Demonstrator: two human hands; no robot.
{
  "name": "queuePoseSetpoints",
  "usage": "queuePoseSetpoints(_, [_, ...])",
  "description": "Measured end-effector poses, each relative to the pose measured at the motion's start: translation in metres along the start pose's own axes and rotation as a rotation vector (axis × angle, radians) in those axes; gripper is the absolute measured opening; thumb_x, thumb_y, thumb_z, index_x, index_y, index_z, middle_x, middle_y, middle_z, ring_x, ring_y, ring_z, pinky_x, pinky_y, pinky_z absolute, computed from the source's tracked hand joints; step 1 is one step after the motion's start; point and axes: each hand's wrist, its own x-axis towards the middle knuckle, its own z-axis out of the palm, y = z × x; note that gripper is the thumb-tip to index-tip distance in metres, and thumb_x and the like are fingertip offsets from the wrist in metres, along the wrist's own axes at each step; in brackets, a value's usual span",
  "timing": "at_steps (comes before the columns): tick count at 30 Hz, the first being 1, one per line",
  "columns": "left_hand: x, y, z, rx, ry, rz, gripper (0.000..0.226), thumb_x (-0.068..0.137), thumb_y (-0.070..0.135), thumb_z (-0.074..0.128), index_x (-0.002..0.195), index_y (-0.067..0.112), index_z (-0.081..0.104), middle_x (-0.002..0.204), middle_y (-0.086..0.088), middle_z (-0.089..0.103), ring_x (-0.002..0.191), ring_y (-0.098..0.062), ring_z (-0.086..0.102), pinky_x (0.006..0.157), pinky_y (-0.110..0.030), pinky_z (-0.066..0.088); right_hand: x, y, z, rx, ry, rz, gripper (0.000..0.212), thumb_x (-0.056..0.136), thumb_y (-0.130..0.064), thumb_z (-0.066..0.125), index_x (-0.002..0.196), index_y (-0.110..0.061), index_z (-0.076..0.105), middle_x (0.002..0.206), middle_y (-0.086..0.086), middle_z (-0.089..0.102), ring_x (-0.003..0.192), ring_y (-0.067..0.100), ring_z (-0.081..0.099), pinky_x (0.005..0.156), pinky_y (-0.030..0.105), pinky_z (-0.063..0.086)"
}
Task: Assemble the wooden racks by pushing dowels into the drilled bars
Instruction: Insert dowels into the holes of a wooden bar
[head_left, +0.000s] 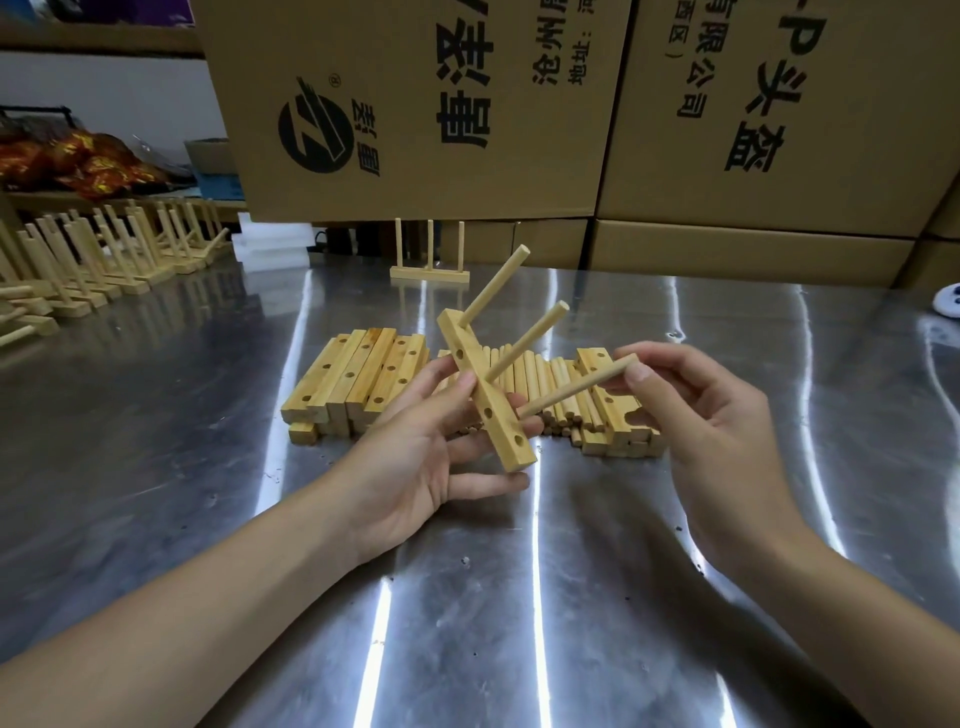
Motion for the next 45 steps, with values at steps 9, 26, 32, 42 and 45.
queuePoseSetpoints(9, [-0.001, -0.005, -0.009, 0.035, -0.131, -0.025, 0.065, 0.100, 0.009, 0.072, 0.147, 0.040, 0.041, 0.137, -0.023, 0.068, 0.128, -0.041, 0.067, 0.086, -0.056, 0.063, -0.002, -0.005, 0.003, -0.027, -0.063, -0.012, 0.008, 0.097, -0.025, 0.072, 0.104, -0.025, 0.074, 0.099, 0.001, 0.078, 0.094, 0.014, 0.072, 0.077, 0.021, 0.055])
queuePoseSetpoints(26, [0.004, -0.007, -0.015, 0.011, -0.129, 0.014, 0.071, 0.100, 0.011, 0.071, 0.152, 0.048, 0.039, 0.138, -0.027, 0.066, 0.129, -0.041, 0.066, 0.093, -0.055, 0.061, -0.011, -0.011, 0.006, -0.549, -0.400, -0.216, 0.015, 0.098, -0.029, 0.076, 0.111, -0.030, 0.082, 0.095, -0.021, 0.074, 0.083, 0.006, 0.068, 0.068, 0.009, 0.044])
queuePoseSetpoints(32, [0.004, -0.006, -0.017, 0.039, -0.156, 0.011, 0.080, 0.095, 0.005, 0.077, 0.149, 0.051, 0.039, 0.140, -0.027, 0.065, 0.131, -0.041, 0.065, 0.093, -0.055, 0.061, -0.008, -0.009, -0.001, -0.692, -0.361, -0.278, 0.017, 0.093, -0.037, 0.076, 0.110, -0.035, 0.081, 0.085, -0.013, 0.061, 0.076, 0.013, 0.059, 0.064, 0.014, 0.038])
queuePoseSetpoints(42, [0.005, -0.008, -0.015, 0.150, -0.120, 0.048, 0.079, 0.091, 0.005, 0.080, 0.148, 0.048, 0.044, 0.132, -0.025, 0.071, 0.124, -0.040, 0.070, 0.084, -0.054, 0.064, -0.004, -0.008, -0.004, -0.771, -0.444, -0.347, 0.012, 0.097, -0.041, 0.070, 0.097, -0.029, 0.067, 0.088, -0.019, 0.058, 0.080, 0.010, 0.059, 0.064, 0.016, 0.041])
queuePoseSetpoints(45, [0.003, -0.009, -0.014, 0.177, -0.147, 0.053, 0.075, 0.089, 0.010, 0.084, 0.143, 0.050, 0.050, 0.132, -0.025, 0.071, 0.124, -0.041, 0.069, 0.082, -0.051, 0.065, -0.005, -0.009, -0.004, -0.765, -0.435, -0.334, 0.027, 0.098, -0.054, 0.063, 0.089, -0.030, 0.069, 0.079, -0.018, 0.060, 0.074, 0.012, 0.060, 0.060, 0.020, 0.043])
